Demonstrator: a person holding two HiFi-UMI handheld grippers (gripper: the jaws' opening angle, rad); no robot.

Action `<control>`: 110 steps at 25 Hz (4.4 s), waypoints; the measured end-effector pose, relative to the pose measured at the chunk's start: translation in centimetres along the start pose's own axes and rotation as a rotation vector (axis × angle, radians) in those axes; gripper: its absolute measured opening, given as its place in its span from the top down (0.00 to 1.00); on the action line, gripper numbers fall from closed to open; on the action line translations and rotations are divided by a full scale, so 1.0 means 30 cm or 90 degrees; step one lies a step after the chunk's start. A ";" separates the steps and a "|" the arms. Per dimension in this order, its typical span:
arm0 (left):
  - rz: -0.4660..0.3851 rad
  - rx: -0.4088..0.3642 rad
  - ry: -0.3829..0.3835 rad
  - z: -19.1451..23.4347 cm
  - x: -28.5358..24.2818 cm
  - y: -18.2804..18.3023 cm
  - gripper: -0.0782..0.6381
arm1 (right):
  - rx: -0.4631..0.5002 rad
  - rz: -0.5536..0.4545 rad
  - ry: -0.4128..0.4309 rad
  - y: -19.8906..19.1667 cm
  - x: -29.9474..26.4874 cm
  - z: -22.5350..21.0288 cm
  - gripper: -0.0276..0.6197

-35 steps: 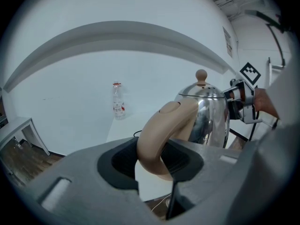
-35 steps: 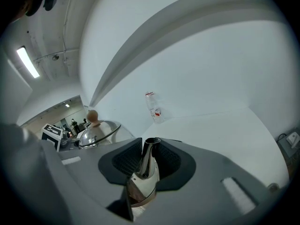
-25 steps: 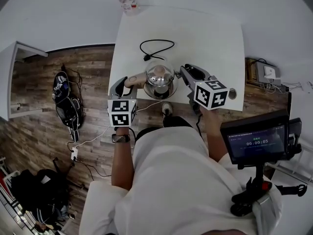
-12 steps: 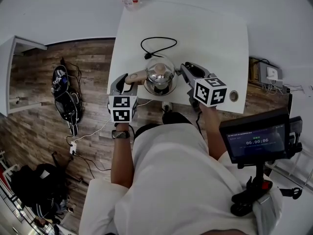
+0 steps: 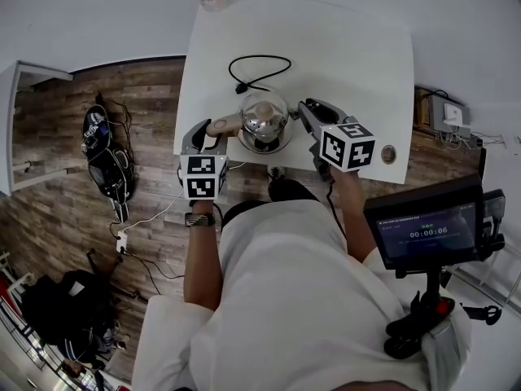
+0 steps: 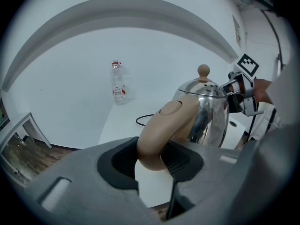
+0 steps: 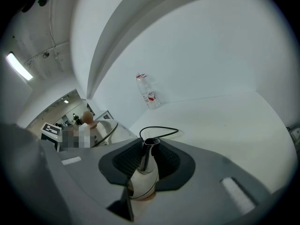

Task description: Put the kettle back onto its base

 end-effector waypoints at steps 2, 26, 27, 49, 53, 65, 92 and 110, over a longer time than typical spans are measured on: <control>0.003 -0.001 -0.001 -0.002 -0.001 -0.005 0.68 | 0.000 0.003 0.000 -0.006 0.001 -0.001 0.84; 0.013 0.013 -0.004 -0.015 -0.011 -0.034 0.68 | 0.017 0.005 -0.003 -0.016 0.015 0.004 0.84; 0.013 0.013 -0.005 -0.015 -0.012 -0.035 0.68 | 0.018 0.006 -0.003 -0.016 0.014 0.003 0.84; 0.018 0.003 -0.014 -0.010 -0.043 -0.039 0.67 | 0.009 0.007 -0.011 -0.045 0.012 -0.005 0.84; 0.019 0.010 -0.018 -0.008 -0.046 -0.040 0.67 | 0.008 0.007 -0.013 -0.054 0.009 -0.004 0.83; 0.020 0.003 -0.014 -0.001 -0.041 -0.048 0.62 | 0.020 0.000 -0.004 -0.056 -0.007 -0.005 0.81; -0.045 -0.035 -0.004 0.068 0.154 0.064 0.63 | 0.027 -0.097 -0.075 0.009 0.172 0.022 0.79; -0.339 -0.086 -0.035 -0.086 0.408 0.504 0.81 | 0.130 -0.320 -0.059 0.340 0.525 0.207 0.89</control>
Point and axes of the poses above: the fingertips, and each gripper's own axes: x backward along the fingers, z to its left, y out of its top, the point moved 7 cm from there along x, backward along the fingers, and after that the axes turned 2 degrees about x, right-handed, at the moved point
